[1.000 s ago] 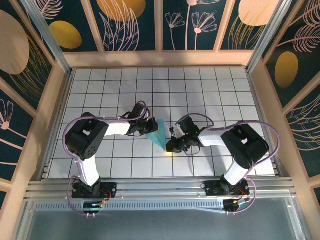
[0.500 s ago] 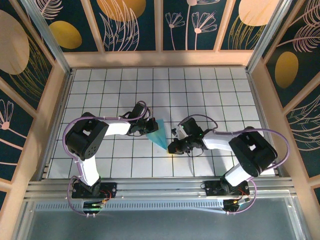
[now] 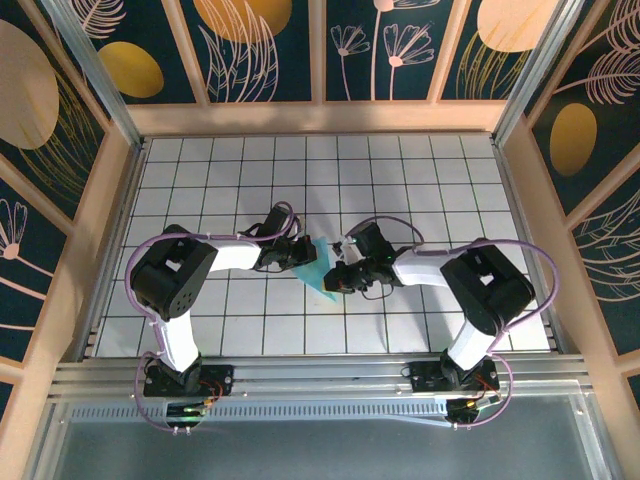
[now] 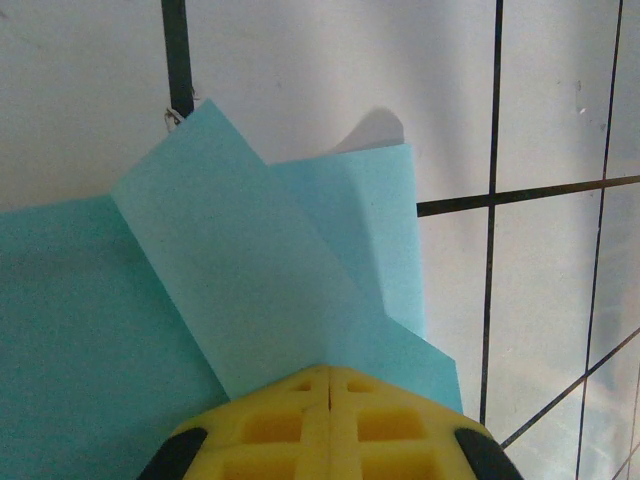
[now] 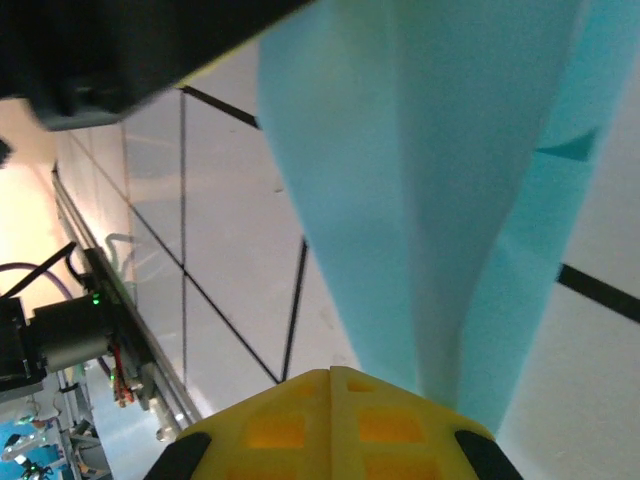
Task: Fold a paper plane with a square sheet of paper (fold left side to right side)
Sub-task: Fourth fold the wing at the center of the table.
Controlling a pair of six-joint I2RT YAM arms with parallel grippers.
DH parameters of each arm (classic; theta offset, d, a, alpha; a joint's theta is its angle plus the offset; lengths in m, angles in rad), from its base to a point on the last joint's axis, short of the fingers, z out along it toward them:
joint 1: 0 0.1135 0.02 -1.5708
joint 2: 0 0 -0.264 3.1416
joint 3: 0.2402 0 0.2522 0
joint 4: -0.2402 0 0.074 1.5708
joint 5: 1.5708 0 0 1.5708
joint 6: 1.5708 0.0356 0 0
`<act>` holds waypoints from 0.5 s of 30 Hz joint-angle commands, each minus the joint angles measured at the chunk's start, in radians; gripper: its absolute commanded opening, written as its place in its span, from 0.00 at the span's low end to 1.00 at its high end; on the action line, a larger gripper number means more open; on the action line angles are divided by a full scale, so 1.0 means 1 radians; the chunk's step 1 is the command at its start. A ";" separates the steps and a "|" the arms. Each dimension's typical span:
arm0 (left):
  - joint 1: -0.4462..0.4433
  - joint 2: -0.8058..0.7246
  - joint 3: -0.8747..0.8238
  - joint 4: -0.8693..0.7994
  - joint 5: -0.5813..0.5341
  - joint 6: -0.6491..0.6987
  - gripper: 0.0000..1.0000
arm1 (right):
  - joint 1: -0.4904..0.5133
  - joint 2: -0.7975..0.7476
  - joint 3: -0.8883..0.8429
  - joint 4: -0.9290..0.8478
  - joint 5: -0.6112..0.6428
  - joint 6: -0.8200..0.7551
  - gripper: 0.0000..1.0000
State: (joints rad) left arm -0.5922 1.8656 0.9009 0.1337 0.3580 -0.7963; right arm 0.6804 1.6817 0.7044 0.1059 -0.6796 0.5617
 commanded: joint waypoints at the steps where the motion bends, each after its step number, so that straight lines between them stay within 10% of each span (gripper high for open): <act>1: 0.003 0.038 -0.013 -0.100 -0.070 0.010 0.00 | -0.005 0.019 0.003 0.026 0.034 0.018 0.00; 15: 0.003 0.044 -0.009 -0.108 -0.078 0.017 0.00 | -0.031 0.041 -0.100 0.064 0.031 0.014 0.00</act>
State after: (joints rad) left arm -0.5922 1.8656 0.9016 0.1314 0.3576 -0.7963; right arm 0.6552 1.7050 0.6361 0.1806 -0.6727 0.5831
